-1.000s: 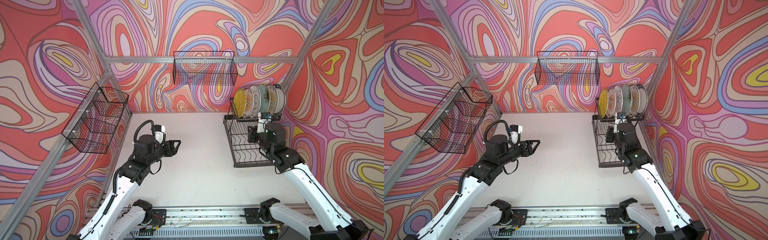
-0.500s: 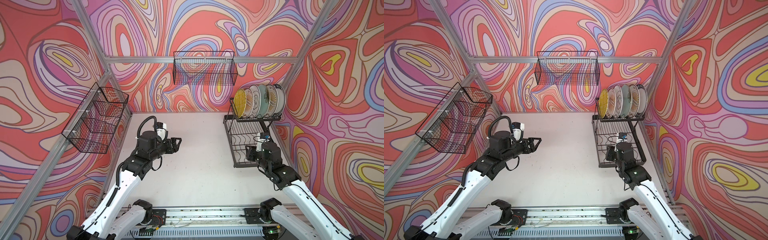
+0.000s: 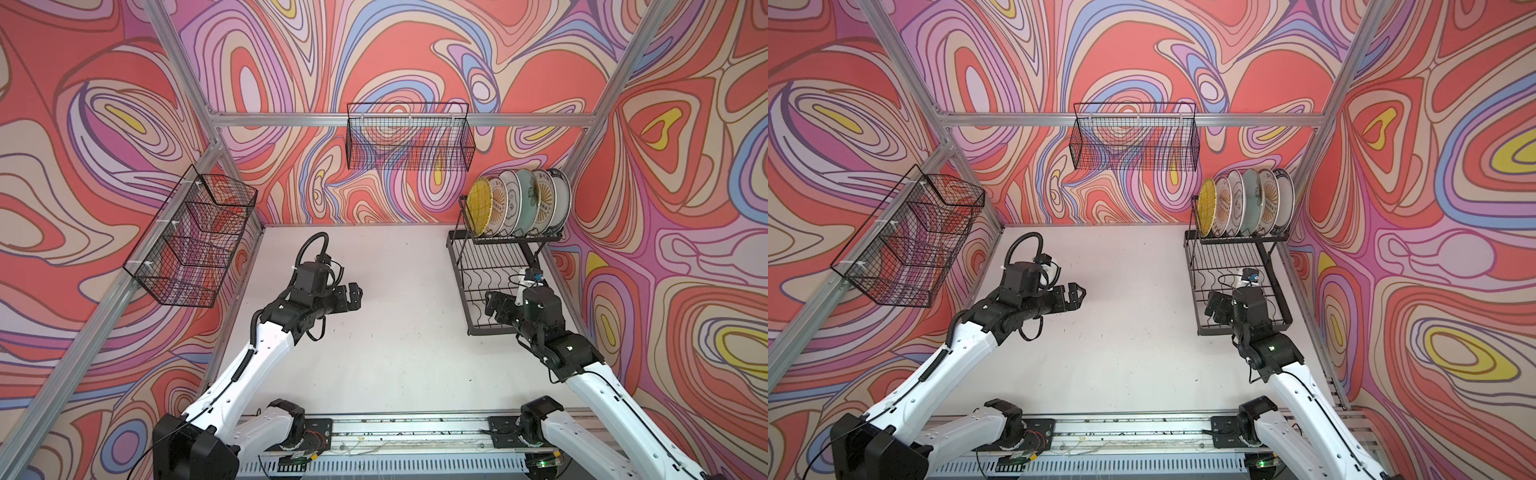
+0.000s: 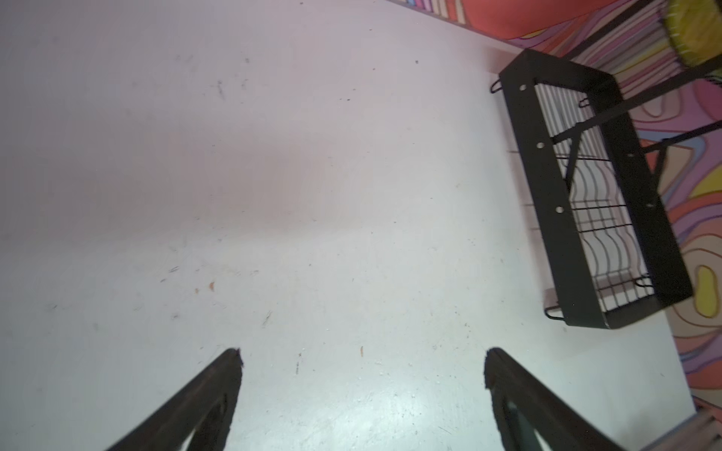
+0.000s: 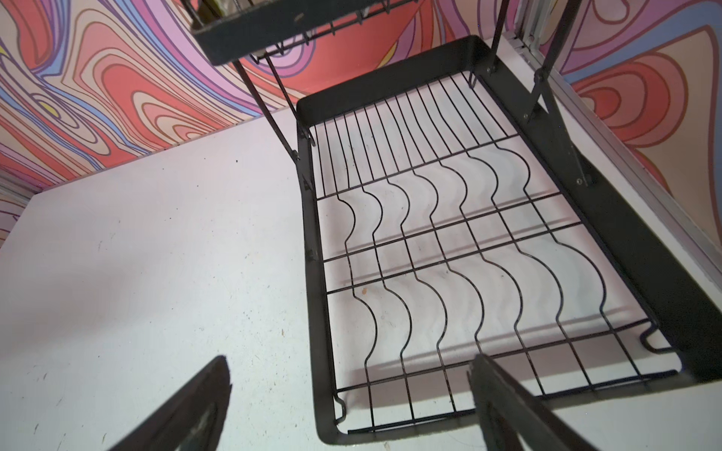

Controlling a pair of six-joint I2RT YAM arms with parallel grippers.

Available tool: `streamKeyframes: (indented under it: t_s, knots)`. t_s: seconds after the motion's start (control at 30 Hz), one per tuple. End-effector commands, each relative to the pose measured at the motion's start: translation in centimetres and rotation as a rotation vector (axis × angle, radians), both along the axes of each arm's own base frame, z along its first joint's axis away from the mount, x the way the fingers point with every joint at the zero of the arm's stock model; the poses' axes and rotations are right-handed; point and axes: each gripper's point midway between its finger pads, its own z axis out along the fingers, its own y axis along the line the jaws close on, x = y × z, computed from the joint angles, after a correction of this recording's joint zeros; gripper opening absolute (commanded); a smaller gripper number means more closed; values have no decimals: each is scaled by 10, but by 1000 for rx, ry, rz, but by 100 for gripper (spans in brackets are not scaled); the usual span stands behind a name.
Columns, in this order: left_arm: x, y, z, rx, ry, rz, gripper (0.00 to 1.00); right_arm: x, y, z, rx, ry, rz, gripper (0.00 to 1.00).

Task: Load plates into a dish rack
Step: Reset both arms

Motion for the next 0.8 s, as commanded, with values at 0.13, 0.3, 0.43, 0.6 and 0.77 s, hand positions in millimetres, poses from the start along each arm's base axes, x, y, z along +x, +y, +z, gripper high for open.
streamKeyframes:
  t_s: [0.13,0.3,0.43,0.6,0.77]
  knots:
    - [13,56,28,178,-116,164,100,17,-20,0,-101,29,-117,98]
    - [32,107,17,157,-150,320,100,28,-26,2,-146,-10,-144,98]
    - [40,147,5,318,-240,451,100,41,-24,-3,-201,-32,-116,98]
    - [45,171,-14,409,-308,512,100,48,-27,-8,-224,-92,-103,98]
    - [59,171,-39,397,-365,457,100,53,-24,-17,-303,-207,-30,98]
